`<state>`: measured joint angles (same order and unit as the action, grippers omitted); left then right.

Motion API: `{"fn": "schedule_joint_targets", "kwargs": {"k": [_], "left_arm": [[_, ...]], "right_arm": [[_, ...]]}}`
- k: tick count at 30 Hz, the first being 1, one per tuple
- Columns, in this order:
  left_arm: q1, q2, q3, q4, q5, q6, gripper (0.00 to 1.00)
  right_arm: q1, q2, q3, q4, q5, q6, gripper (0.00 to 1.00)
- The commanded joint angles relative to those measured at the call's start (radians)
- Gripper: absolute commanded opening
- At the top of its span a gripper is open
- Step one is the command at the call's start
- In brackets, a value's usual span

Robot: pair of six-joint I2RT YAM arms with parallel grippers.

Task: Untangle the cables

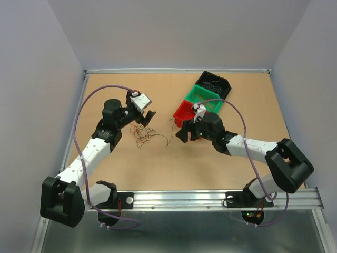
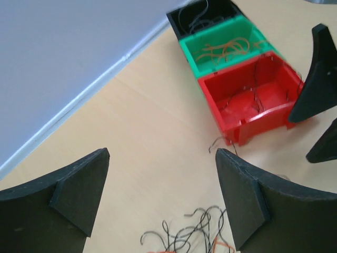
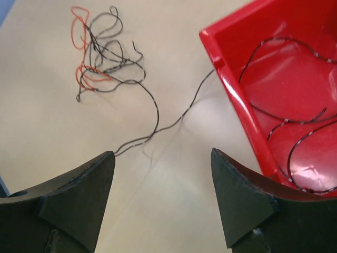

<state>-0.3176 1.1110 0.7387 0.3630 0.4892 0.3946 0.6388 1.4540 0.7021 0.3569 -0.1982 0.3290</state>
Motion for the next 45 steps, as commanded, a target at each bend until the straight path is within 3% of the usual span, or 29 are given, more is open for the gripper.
{"fn": "schedule_joint_targets", "kwargs": {"k": [1,10,15,21,27,31,39,42,43,45], "left_arm": [[0.005,-0.039,-0.034,-0.151,0.020,0.161,0.91],[0.002,-0.060,-0.044,-0.360,0.091,0.230,0.87],[-0.015,-0.040,-0.053,-0.389,0.075,0.225,0.87],[-0.057,0.081,-0.016,-0.420,0.011,0.233,0.77],[-0.098,0.134,-0.012,-0.427,-0.050,0.236,0.75],[-0.098,0.184,0.008,-0.433,-0.074,0.227,0.62],[-0.098,0.219,0.014,-0.415,-0.153,0.202,0.56],[-0.098,0.228,0.018,-0.415,-0.156,0.201,0.32],[-0.098,0.231,0.021,-0.420,-0.156,0.201,0.15],[-0.098,0.237,0.024,-0.424,-0.152,0.207,0.02]], "right_arm": [[0.070,-0.004,-0.041,0.177,0.100,0.019,0.78],[0.094,0.063,-0.070,0.286,0.160,0.025,0.74],[0.094,0.062,-0.075,0.297,0.183,0.028,0.75],[0.094,0.020,-0.112,0.312,0.194,0.028,0.77],[0.094,-0.033,-0.151,0.315,0.227,0.019,0.79],[0.094,-0.053,-0.167,0.320,0.232,0.015,0.80],[0.094,-0.070,-0.182,0.327,0.233,0.012,0.80],[0.094,-0.072,-0.187,0.329,0.233,0.008,0.80],[0.094,-0.073,-0.187,0.329,0.233,0.008,0.80],[0.094,-0.073,-0.188,0.332,0.232,0.007,0.80]]}}
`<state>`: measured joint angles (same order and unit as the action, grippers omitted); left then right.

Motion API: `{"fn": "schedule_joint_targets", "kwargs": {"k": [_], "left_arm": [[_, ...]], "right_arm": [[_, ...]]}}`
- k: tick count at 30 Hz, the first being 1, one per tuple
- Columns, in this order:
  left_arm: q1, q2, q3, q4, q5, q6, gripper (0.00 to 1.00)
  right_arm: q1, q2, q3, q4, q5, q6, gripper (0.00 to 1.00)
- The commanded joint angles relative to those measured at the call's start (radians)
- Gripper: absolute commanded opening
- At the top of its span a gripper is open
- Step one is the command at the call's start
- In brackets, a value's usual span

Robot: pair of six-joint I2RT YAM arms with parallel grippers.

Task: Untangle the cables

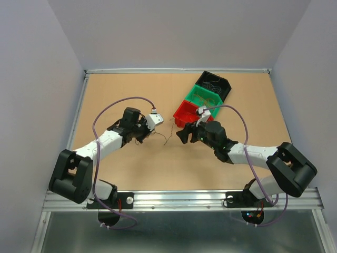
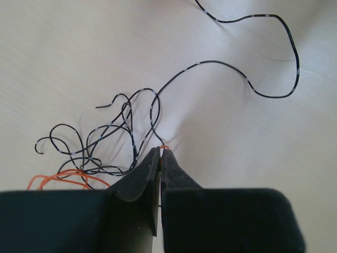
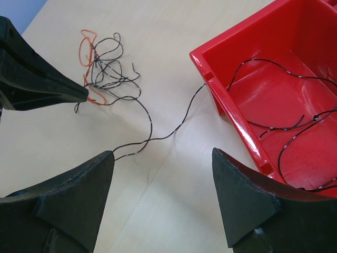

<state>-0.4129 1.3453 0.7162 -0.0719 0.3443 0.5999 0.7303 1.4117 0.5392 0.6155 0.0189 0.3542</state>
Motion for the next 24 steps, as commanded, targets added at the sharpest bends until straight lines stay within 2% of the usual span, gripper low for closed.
{"fn": "schedule_joint_targets", "kwargs": {"k": [1,7,14,24], "left_arm": [[-0.003,0.005,0.046,0.009,-0.007,0.000,0.00],[-0.001,-0.024,0.052,-0.012,0.045,0.020,0.00],[-0.003,-0.158,0.034,-0.094,0.272,0.139,0.00],[-0.003,-0.313,0.016,-0.181,0.447,0.239,0.00]], "right_arm": [[0.003,-0.030,-0.025,0.073,0.015,-0.018,0.80],[0.003,-0.008,-0.016,0.087,-0.057,-0.040,0.80],[0.003,0.058,-0.004,0.197,-0.212,-0.067,0.80],[0.029,0.246,0.094,0.305,-0.298,-0.093,0.80]]}}
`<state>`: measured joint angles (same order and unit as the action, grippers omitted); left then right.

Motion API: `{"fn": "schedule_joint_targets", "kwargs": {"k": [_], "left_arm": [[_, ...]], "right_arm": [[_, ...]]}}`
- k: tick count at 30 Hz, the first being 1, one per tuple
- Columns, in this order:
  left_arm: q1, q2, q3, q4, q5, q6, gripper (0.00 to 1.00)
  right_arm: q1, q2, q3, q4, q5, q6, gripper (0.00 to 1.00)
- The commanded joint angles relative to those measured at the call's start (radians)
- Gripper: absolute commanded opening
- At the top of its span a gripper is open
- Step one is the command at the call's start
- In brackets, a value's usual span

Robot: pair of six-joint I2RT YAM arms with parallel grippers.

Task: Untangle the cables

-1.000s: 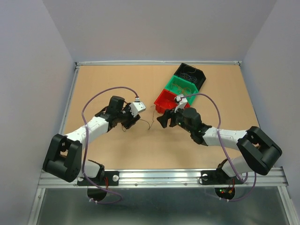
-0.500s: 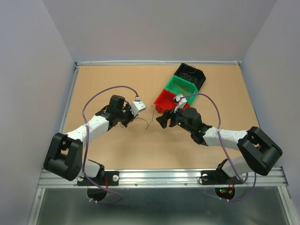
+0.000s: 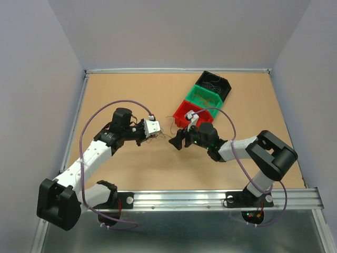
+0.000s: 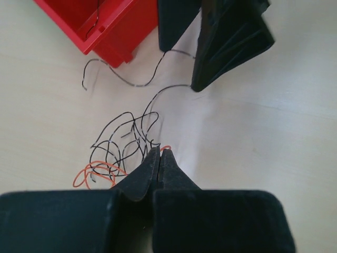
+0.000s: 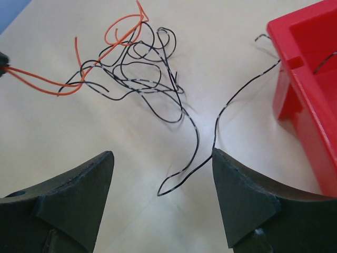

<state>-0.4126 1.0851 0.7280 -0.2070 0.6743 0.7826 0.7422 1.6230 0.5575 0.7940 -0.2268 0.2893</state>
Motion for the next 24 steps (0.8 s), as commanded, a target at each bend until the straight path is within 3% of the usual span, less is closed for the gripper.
{"fn": "schedule_joint_targets", "kwargs": {"k": [1,14,17,18,20,21,22,24], "left_arm": [[-0.003,-0.069,0.007,-0.057,0.139,0.064,0.00],[-0.003,-0.154,0.059,-0.101,0.199,0.064,0.00],[-0.003,-0.162,0.109,-0.106,0.189,0.050,0.00],[-0.003,-0.165,0.126,-0.104,0.179,0.031,0.00],[-0.003,-0.180,0.157,-0.074,0.150,-0.003,0.00],[-0.002,-0.185,0.184,-0.060,0.108,-0.023,0.00],[-0.002,-0.191,0.197,-0.024,0.084,-0.066,0.00],[0.000,-0.208,0.238,0.029,-0.013,-0.121,0.00]], "right_arm": [[0.023,0.067,0.093,0.149,-0.063,-0.033,0.80],[0.088,0.297,0.261,0.246,-0.127,-0.033,0.79],[0.089,0.348,0.311,0.246,-0.198,-0.016,0.58],[0.088,0.359,0.320,0.244,-0.213,-0.012,0.43],[0.089,0.370,0.337,0.238,-0.233,-0.002,0.27],[0.089,0.367,0.334,0.235,-0.236,-0.001,0.10],[0.089,0.364,0.331,0.235,-0.235,-0.002,0.03],[0.089,0.333,0.303,0.232,-0.204,-0.002,0.01]]}}
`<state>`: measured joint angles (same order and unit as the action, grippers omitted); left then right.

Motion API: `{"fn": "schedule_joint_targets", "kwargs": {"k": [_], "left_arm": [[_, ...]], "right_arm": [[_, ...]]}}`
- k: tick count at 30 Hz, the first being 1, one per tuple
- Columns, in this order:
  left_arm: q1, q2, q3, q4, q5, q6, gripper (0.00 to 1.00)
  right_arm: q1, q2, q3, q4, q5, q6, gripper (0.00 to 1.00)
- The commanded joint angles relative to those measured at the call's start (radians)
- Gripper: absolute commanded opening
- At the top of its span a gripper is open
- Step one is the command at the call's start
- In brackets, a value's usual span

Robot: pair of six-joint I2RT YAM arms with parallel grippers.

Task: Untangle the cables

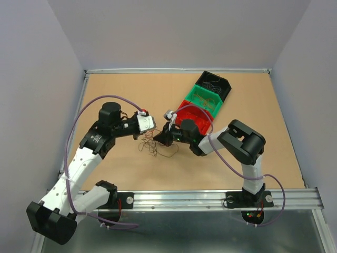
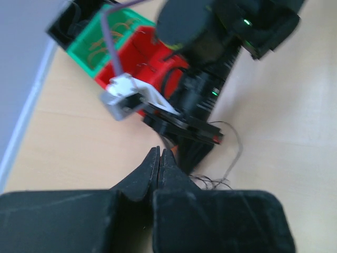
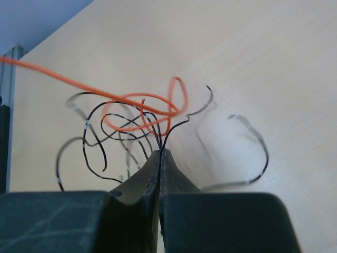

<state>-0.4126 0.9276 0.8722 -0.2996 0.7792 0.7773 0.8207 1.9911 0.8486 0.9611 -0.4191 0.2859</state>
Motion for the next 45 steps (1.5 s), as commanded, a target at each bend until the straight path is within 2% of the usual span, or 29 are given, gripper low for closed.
{"fn": "schedule_joint_targets", "kwargs": {"k": [1,2,6,8,11,18,21,22,23,24,25,26,27,32,37,40,41,45], "left_arm": [[0.001,-0.053,0.108,0.154,-0.164,-0.159,0.00],[0.003,-0.061,0.132,0.224,-0.266,-0.232,0.00],[0.008,-0.069,0.206,0.365,-0.519,-0.389,0.00],[0.012,-0.059,0.252,0.418,-0.589,-0.423,0.00],[0.012,-0.043,0.293,0.456,-0.621,-0.461,0.00],[0.017,0.034,0.465,0.553,-0.951,-0.489,0.00],[0.017,0.053,0.511,0.571,-1.008,-0.489,0.00],[0.017,0.059,0.524,0.559,-1.011,-0.498,0.00],[0.017,0.060,0.530,0.539,-0.974,-0.504,0.00],[0.017,0.057,0.513,0.534,-0.925,-0.503,0.00],[0.017,0.054,0.495,0.531,-0.869,-0.503,0.00],[0.017,0.045,0.449,0.530,-0.739,-0.498,0.00],[0.018,0.045,0.426,0.530,-0.688,-0.503,0.00],[0.017,0.065,0.285,0.554,-0.506,-0.527,0.00],[0.015,0.083,0.160,0.629,-0.385,-0.512,0.00],[0.011,0.108,0.102,0.649,-0.240,-0.481,0.00],[0.005,0.123,0.091,0.651,-0.185,-0.480,0.00],[-0.052,0.165,0.036,0.651,-0.118,-0.444,0.00]], "right_arm": [[0.011,-0.047,0.001,0.064,-0.001,-0.001,0.01],[0.011,-0.060,-0.015,0.061,0.003,-0.002,0.01],[0.009,-0.095,-0.036,0.042,0.026,-0.007,0.01],[0.011,-0.100,-0.039,0.036,0.029,-0.007,0.01],[0.011,-0.113,-0.049,0.031,0.031,-0.010,0.00],[0.011,-0.123,-0.046,-0.010,0.031,-0.034,0.01],[0.009,-0.123,-0.048,-0.015,0.023,-0.036,0.03],[0.009,-0.126,-0.049,-0.015,0.020,-0.036,0.07],[0.011,-0.129,-0.051,-0.015,0.020,-0.039,0.14],[0.011,-0.136,-0.057,-0.015,0.020,-0.040,0.26],[0.009,-0.143,-0.063,-0.015,0.022,-0.042,0.51],[0.011,-0.149,-0.068,-0.013,0.023,-0.045,0.59],[0.011,-0.164,-0.078,-0.013,0.029,-0.047,0.67],[0.011,-0.235,-0.138,0.005,0.065,-0.053,0.78],[0.011,-0.350,-0.249,0.068,0.124,-0.067,0.81],[0.012,-0.432,-0.341,0.140,0.175,-0.080,0.81],[0.012,-0.471,-0.388,0.189,0.187,-0.083,0.81],[0.011,-0.537,-0.500,0.338,0.258,-0.080,0.81]]}}
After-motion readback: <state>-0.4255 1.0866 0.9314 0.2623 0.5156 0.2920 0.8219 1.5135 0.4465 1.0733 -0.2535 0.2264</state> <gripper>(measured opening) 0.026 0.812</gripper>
